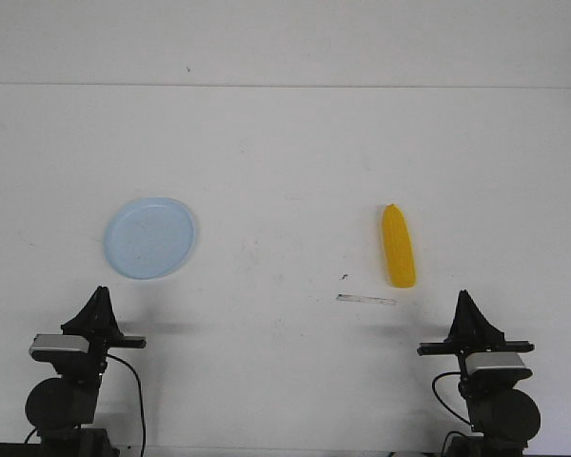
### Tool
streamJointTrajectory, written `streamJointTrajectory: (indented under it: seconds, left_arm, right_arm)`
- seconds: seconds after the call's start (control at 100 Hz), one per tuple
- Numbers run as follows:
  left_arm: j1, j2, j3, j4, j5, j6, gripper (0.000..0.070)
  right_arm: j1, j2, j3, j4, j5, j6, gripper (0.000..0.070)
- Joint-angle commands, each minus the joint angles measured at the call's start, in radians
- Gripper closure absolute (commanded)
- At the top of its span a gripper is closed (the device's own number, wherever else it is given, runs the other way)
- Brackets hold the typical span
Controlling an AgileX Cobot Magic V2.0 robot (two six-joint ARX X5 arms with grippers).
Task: Place corn on plate with both arms
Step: 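Reach the left gripper forward toward the edge of the light blue plate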
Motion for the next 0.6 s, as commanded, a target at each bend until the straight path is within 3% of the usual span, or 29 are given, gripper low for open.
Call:
streamJointTrajectory:
  seconds: [0.0,0.39,0.59]
  left_arm:
    - [0.0,-0.002,-0.021,0.011,-0.002,-0.002,0.0699]
    - [0.0,-0.002,-0.02,0.078,-0.003,-0.006,0.0699]
    - [0.001,0.02,0.061,0.142,-0.122,-0.051,0.0699]
  right_arm:
    - [0.001,0.0,-0.001,0.01,0.0,-0.005,0.0687]
    - [0.001,0.0,-0.001,0.01,0.0,-0.005,0.0687]
    - [0.001,0.0,-0.001,0.01,0.0,-0.005,0.0687]
